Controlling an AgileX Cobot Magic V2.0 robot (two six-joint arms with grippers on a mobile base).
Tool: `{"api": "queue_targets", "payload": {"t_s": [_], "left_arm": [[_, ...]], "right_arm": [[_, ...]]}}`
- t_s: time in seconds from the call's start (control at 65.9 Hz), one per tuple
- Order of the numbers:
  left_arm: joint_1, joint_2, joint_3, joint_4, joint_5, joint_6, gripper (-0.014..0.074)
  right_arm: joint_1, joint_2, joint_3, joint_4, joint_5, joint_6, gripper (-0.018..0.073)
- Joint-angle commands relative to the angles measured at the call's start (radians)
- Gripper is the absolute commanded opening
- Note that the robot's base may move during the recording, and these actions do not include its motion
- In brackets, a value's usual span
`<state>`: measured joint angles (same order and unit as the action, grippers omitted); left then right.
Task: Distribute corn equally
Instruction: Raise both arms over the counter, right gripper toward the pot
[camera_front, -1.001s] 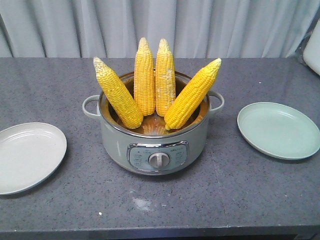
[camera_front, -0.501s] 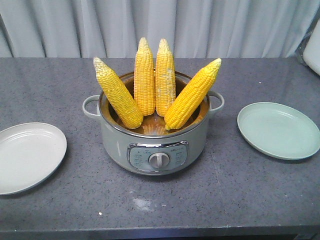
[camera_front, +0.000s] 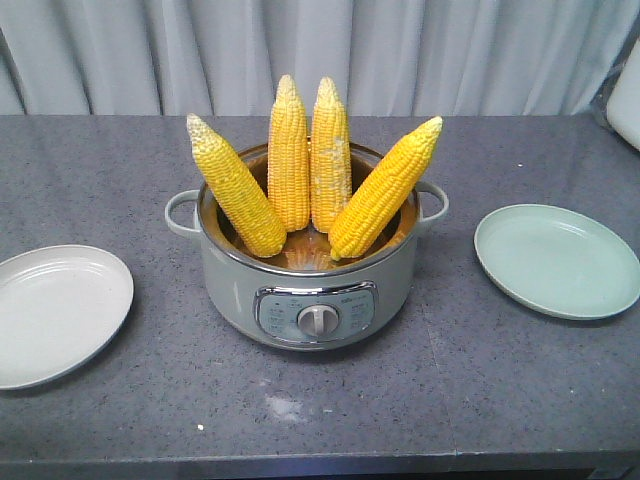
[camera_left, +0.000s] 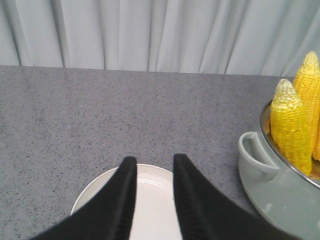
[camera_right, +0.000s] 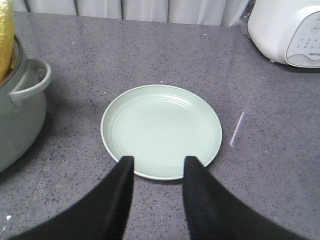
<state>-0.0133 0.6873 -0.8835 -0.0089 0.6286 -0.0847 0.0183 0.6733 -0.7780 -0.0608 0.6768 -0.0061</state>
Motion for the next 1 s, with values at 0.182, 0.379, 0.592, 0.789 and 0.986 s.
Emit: {"api": "queue_targets", "payload": {"t_s": [0.182,0.379,0.592,0.789,0.986], "left_arm": [[0.003,0.005,-0.034,-0.008,-0.044,0.021,0.0602],[0.003,0.005,-0.043,-0.037,0.003,0.026,0.0627],[-0.003,0.041,-0.155,-0.298,0.156,0.31,0.0605],[-0.145,0.129,-0.154,-0.425,0.154,0.507,0.0595],[-0.323,0.22,-0.154,-0.426,0.14,0.579,0.0593]], "right_arm": [[-0.002,0.004,-0.035,-0.006,-0.056,-0.009,0.0643],[-0.002,0.004,-0.035,-0.006,-0.055,-0.009,0.0649],[-0.002,0.004,-0.035,-0.006,-0.05,-0.014,0.063],[-0.002,0.004,-0.035,0.004,-0.053,-0.028,0.0613],[-0.002,0.052,-0.058,0.097,-0.029,-0.094,0.0605]]}}
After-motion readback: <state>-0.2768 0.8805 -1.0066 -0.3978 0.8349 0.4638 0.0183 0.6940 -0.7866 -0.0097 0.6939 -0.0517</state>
